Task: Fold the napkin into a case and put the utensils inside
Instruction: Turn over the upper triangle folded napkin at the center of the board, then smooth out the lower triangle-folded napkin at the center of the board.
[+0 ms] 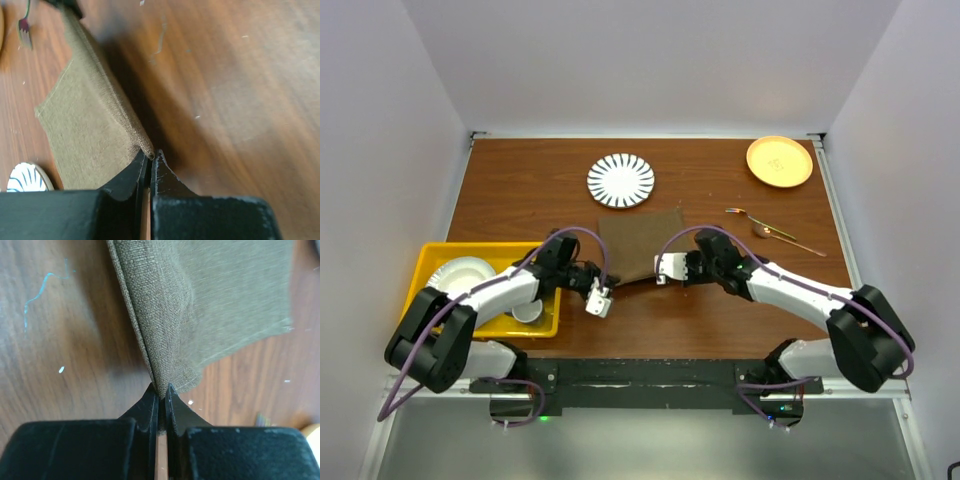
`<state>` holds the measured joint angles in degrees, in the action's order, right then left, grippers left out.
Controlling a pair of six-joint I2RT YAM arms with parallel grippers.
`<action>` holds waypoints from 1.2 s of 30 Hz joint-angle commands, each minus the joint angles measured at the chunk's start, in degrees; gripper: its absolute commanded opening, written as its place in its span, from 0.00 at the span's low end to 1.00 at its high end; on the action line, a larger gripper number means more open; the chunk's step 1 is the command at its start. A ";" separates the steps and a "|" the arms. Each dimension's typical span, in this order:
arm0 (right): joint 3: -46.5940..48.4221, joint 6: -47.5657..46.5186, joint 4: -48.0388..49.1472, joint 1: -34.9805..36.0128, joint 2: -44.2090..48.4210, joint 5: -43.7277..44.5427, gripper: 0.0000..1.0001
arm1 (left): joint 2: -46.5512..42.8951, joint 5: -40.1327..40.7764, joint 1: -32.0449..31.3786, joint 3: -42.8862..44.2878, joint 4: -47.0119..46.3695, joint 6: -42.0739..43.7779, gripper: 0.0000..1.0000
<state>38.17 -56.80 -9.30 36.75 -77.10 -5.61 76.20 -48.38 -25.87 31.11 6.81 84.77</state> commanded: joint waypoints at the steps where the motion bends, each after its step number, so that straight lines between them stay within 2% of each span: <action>1: -2.31 -4.02 -0.10 2.53 3.09 3.85 0.00 | -1.94 2.14 -2.34 -2.37 4.97 3.21 0.00; 5: -2.49 -4.37 -2.73 5.17 2.83 3.94 0.00 | -1.67 3.03 -2.96 -2.38 5.84 4.17 0.00; 8: -2.14 -4.90 -5.37 6.66 2.83 3.94 0.00 | -1.32 3.29 -3.14 -1.58 10.14 8.38 0.00; 10: -1.70 -5.43 -8.44 7.89 3.09 3.67 0.09 | -1.76 3.12 -3.57 -1.41 14.87 13.29 0.00; 11: -1.35 -5.43 -9.67 8.33 3.36 3.24 0.16 | -2.20 3.03 -3.58 -1.32 16.55 16.97 0.01; 12: -0.04 -5.43 -13.16 8.94 4.32 2.71 0.29 | -3.42 2.77 -3.66 -1.32 18.31 18.48 0.13; 13: 1.02 -5.87 -15.46 9.12 4.94 1.75 0.60 | -4.30 2.07 -3.75 -0.88 21.55 19.54 0.20; 14: 2.33 -6.31 -20.62 9.21 5.73 -0.87 0.69 | -5.18 1.63 -3.66 -0.44 23.32 20.34 0.32; 16: 6.37 -5.00 -24.17 9.30 8.45 -2.65 0.76 | -8.17 1.01 -3.75 1.39 29.01 20.87 0.43; 17: 7.95 -4.21 -27.41 9.30 8.98 -3.35 0.77 | -9.22 1.09 -3.66 1.93 30.44 20.18 0.52; 18: 11.01 -3.16 -29.09 9.30 9.33 -4.05 0.78 | -11.23 1.27 -3.66 2.63 32.81 19.39 0.55; 19: 12.52 -2.71 -30.85 9.30 9.16 -5.19 0.78 | -12.21 1.62 -3.66 4.03 33.61 18.33 0.56; 22: 16.22 2.03 -32.10 8.78 7.77 -5.38 0.77 | -14.33 1.97 -3.40 7.63 29.95 5.10 0.58; 23: 16.93 3.43 -30.88 7.82 7.15 -5.73 0.75 | -14.07 2.32 -3.14 8.69 27.93 -4.69 0.56; 25: 17.81 7.48 -29.03 6.50 3.47 -7.22 0.72 | -10.39 3.55 -1.21 12.45 24.22 -14.58 0.47; 27: 20.96 11.69 -28.23 3.34 -0.40 -10.54 0.68 | -4.16 3.30 1.50 17.37 24.48 -18.83 0.40; 28: 24.37 12.84 -29.19 0.72 -4.77 -12.57 0.67 | -2.22 3.12 2.57 18.79 23.96 -24.25 0.34; 29: 26.14 14.76 -29.72 -0.44 -6.90 -14.24 0.65 | 1.19 2.77 3.62 19.94 23.26 -27.26 0.31; 32: 29.84 15.75 -31.04 -1.95 -13.33 -17.77 0.60 | 6.04 3.72 6.79 22.23 18.34 -38.42 0.27; 36: 27.48 16.80 -27.62 -2.03 -18.25 -15.84 0.55 | 11.15 8.20 7.06 24.08 12.63 -52.58 0.20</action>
<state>65.71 -43.62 -37.43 34.22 -93.06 -18.74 83.85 -42.78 -19.14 52.38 25.67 51.55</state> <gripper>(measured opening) 0.572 0.224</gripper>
